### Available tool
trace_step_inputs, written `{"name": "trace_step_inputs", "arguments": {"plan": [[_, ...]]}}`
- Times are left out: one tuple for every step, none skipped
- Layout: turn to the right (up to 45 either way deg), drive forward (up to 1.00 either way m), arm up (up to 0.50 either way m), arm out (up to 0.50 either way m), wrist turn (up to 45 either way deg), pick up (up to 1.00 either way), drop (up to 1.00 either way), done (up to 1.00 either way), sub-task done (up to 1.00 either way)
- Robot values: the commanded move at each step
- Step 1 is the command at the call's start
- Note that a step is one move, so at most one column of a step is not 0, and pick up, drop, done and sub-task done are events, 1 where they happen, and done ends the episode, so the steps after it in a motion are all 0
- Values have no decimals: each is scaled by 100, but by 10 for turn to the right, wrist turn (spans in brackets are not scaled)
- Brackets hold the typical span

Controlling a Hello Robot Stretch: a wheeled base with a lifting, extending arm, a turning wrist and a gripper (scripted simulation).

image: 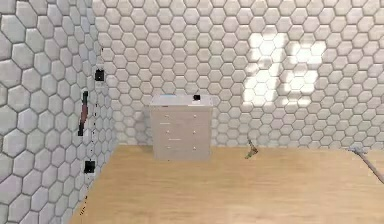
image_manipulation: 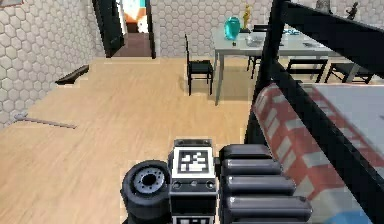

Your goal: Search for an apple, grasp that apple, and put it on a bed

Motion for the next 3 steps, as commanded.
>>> {"name": "trace_step_inputs", "arguments": {"plan": [[0, 5, 0, 0, 0, 0, 0, 0, 0], [-450, 0, 0, 0, 0, 0, 0, 0, 0], [-270, 0, 0, 0, 0, 0, 0, 0, 0]]}}
